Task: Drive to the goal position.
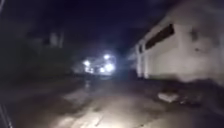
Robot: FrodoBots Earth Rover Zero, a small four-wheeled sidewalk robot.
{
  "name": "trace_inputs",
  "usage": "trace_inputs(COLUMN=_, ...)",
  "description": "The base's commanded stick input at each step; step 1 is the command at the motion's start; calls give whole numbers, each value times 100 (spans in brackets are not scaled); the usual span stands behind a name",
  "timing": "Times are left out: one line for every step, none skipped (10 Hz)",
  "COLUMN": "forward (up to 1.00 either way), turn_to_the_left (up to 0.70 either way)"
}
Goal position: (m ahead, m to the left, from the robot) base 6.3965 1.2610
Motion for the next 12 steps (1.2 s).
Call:
trace_inputs(forward=70, turn_to_the_left=0)
trace_inputs(forward=70, turn_to_the_left=0)
trace_inputs(forward=70, turn_to_the_left=0)
trace_inputs(forward=70, turn_to_the_left=0)
trace_inputs(forward=70, turn_to_the_left=0)
trace_inputs(forward=70, turn_to_the_left=0)
trace_inputs(forward=70, turn_to_the_left=0)
trace_inputs(forward=70, turn_to_the_left=0)
trace_inputs(forward=70, turn_to_the_left=0)
trace_inputs(forward=70, turn_to_the_left=0)
trace_inputs(forward=70, turn_to_the_left=0)
trace_inputs(forward=70, turn_to_the_left=0)
